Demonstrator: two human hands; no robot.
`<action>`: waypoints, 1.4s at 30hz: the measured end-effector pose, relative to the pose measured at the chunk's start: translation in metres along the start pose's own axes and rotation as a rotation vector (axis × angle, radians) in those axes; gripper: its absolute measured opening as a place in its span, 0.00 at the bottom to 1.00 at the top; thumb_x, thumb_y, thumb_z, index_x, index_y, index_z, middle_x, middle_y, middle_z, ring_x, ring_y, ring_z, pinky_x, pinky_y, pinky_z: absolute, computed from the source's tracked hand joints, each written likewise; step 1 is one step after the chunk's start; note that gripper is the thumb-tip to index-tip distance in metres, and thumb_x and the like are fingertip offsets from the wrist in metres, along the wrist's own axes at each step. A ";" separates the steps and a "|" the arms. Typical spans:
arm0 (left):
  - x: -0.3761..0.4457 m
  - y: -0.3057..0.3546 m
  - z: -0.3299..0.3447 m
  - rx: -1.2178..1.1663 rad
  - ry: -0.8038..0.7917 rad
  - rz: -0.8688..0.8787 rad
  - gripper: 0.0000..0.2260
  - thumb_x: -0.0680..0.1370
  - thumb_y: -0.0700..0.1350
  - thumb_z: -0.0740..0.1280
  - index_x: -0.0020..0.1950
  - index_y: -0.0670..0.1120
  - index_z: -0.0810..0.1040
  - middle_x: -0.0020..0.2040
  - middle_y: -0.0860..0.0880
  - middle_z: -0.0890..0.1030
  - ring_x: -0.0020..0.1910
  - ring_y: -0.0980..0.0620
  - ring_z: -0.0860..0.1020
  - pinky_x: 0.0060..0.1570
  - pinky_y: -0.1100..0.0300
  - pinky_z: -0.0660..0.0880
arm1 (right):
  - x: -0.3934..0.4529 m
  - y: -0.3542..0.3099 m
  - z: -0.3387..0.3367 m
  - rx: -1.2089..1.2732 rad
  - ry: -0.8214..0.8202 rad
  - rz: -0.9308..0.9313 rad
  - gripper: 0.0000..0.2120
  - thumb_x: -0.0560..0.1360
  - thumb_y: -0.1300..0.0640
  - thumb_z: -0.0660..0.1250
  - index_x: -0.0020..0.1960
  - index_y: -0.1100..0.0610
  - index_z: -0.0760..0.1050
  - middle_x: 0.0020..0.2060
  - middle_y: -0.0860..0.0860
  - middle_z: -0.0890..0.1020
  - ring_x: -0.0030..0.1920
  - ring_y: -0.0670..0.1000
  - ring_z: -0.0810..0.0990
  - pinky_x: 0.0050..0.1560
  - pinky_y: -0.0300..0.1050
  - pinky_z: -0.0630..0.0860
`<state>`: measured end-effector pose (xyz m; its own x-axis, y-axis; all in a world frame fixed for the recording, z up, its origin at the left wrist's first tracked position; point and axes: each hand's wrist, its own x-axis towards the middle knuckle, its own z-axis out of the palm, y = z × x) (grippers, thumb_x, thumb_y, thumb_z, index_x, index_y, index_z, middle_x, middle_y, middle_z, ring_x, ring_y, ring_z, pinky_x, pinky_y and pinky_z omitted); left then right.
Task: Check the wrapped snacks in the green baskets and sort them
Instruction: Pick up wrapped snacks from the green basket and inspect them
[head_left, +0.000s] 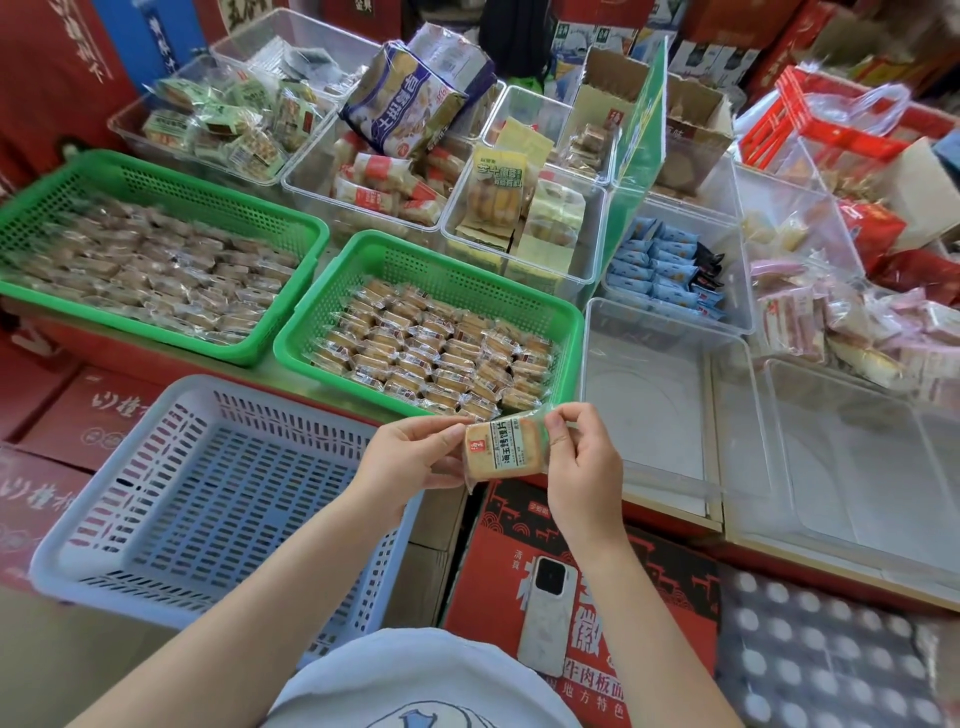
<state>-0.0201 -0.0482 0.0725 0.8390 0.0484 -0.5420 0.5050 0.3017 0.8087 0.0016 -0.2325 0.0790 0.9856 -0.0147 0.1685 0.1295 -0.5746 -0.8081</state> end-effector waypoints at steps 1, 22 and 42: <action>0.001 0.000 0.000 -0.002 -0.008 -0.010 0.08 0.81 0.40 0.69 0.58 0.43 0.84 0.47 0.41 0.87 0.41 0.47 0.85 0.45 0.52 0.84 | -0.001 0.001 0.001 -0.023 0.010 -0.026 0.09 0.83 0.51 0.59 0.48 0.54 0.72 0.38 0.49 0.80 0.36 0.50 0.80 0.29 0.51 0.76; -0.002 0.009 -0.005 -0.180 -0.132 0.065 0.13 0.77 0.31 0.68 0.61 0.39 0.79 0.46 0.45 0.87 0.42 0.50 0.85 0.42 0.61 0.82 | 0.009 0.005 -0.002 -0.079 -0.068 0.098 0.10 0.85 0.55 0.55 0.48 0.57 0.68 0.32 0.50 0.72 0.29 0.47 0.67 0.27 0.38 0.63; 0.003 -0.005 -0.004 -0.013 -0.157 0.003 0.09 0.82 0.37 0.66 0.60 0.44 0.79 0.49 0.43 0.85 0.45 0.48 0.84 0.50 0.48 0.83 | 0.009 -0.017 -0.014 0.581 -0.274 0.613 0.05 0.81 0.55 0.65 0.53 0.57 0.76 0.46 0.58 0.86 0.49 0.60 0.86 0.40 0.49 0.78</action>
<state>-0.0207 -0.0462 0.0655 0.8623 -0.1000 -0.4964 0.5008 0.3138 0.8067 0.0073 -0.2341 0.1018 0.8818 0.0557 -0.4684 -0.4679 -0.0225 -0.8835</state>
